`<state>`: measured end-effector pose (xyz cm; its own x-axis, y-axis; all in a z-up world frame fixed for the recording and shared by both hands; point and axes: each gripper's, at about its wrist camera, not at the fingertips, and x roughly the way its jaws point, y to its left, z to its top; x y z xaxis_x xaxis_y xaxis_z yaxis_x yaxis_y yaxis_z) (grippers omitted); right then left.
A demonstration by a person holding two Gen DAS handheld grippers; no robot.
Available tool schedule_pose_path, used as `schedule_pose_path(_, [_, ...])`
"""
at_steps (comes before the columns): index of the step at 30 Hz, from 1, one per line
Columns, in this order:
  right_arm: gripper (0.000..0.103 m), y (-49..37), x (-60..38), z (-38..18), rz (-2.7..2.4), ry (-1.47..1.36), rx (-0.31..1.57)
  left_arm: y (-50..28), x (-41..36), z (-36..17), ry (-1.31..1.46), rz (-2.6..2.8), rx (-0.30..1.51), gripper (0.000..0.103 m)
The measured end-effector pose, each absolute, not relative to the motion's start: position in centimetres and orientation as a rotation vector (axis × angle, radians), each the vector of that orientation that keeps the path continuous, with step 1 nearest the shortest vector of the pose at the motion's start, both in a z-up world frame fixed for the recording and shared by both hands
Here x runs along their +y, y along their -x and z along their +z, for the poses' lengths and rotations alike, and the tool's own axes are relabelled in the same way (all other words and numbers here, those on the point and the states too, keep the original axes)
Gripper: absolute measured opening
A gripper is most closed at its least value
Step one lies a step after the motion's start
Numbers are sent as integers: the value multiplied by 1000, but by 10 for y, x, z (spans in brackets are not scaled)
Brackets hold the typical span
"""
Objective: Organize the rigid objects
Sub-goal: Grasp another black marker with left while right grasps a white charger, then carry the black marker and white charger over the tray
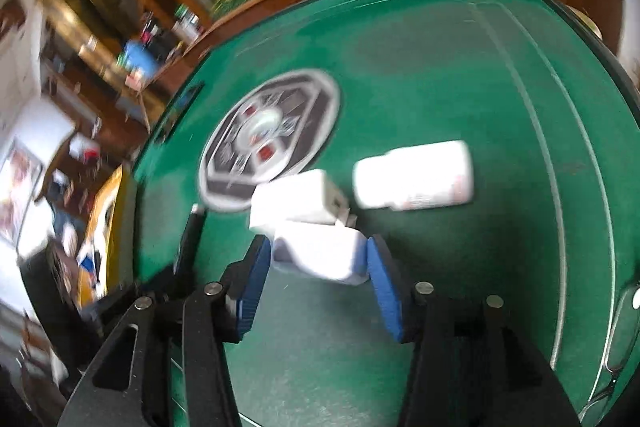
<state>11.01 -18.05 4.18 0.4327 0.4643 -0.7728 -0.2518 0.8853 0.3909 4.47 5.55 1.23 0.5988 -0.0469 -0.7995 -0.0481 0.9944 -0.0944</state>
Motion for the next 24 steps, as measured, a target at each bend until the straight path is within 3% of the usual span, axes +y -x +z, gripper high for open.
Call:
schedule_pose_path(5, [58,-103,-158,42,401,-57,986,-55,55,11,98,17,927,18])
schedule_pose_path(12, [59,-113,-153,32,358,-25,990,-65,53,10,53,27,903,24])
schedule_pose_path(14, [56,-113,-153,31,355,-35,980,-64,54,10,57,24,898,22])
schedule_pose_path(15, [56,-112,-155,31,354,-39,978,-63,54,10,60,24,897,15])
schedule_pose_path(24, [55,-93,-160,57,476,-149,918,-39,56,20,153,-61,898,15])
